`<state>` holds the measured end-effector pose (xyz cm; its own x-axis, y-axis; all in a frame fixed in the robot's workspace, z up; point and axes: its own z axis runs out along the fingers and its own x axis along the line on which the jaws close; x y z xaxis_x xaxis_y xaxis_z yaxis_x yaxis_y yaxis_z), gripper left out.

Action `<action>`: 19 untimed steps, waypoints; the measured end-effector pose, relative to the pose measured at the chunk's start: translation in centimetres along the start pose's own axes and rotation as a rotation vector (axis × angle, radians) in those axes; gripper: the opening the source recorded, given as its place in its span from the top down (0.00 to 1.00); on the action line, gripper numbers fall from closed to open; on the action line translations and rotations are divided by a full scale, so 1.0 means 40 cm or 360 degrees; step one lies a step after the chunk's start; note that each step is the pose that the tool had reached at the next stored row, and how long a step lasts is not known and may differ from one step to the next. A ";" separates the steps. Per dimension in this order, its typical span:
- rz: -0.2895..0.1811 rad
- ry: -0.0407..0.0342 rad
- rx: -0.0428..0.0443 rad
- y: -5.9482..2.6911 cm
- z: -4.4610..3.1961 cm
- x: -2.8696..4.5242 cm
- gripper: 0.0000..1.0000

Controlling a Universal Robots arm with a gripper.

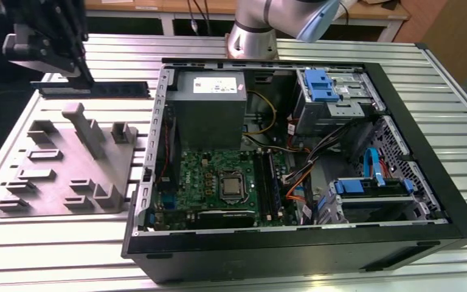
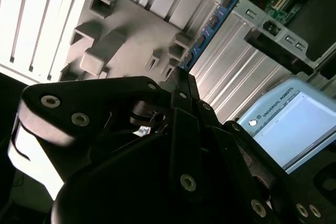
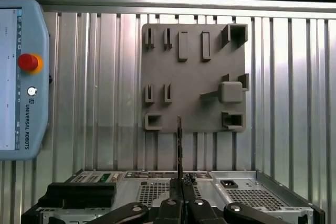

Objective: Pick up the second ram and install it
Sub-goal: 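Pick up the second ram and move it above second insertion slot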

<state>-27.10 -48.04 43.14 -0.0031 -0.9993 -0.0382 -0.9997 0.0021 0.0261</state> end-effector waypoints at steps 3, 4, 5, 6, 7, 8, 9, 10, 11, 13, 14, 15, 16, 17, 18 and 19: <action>0.0000 0.0000 0.0000 -0.025 -0.001 0.000 0.89; 0.0000 0.0000 0.0000 -0.033 -0.001 0.000 0.89; 0.0000 0.0000 0.0000 -0.041 -0.001 0.000 0.89; 0.0000 0.0000 0.0000 -0.050 -0.002 0.000 0.89; 0.0000 0.0000 0.0000 -0.058 -0.002 0.000 0.89; 0.0000 0.0000 0.0000 -0.066 -0.002 0.000 0.89; 0.0000 0.0000 0.0000 -0.074 -0.002 0.000 0.89; 0.0000 0.0000 0.0000 -0.081 -0.002 0.000 0.89; 0.0000 0.0000 0.0000 -0.088 -0.002 0.000 0.89; 0.0000 0.0000 0.0000 -0.104 -0.003 0.000 0.89; 0.0000 0.0000 0.0000 -0.111 -0.003 0.000 0.89; 0.0000 0.0000 0.0000 -0.119 -0.003 0.000 0.89; 0.0000 0.0000 0.0000 -0.126 -0.003 0.000 0.89; 0.0000 0.0000 0.0000 -0.135 -0.003 0.000 0.89; 0.0000 0.0000 0.0000 -0.143 -0.004 0.000 0.89; 0.0000 0.0000 0.0000 -0.164 -0.004 0.000 0.89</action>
<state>-20.54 -48.04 43.13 -0.0032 -0.9993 -0.0381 -0.9997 0.0022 0.0262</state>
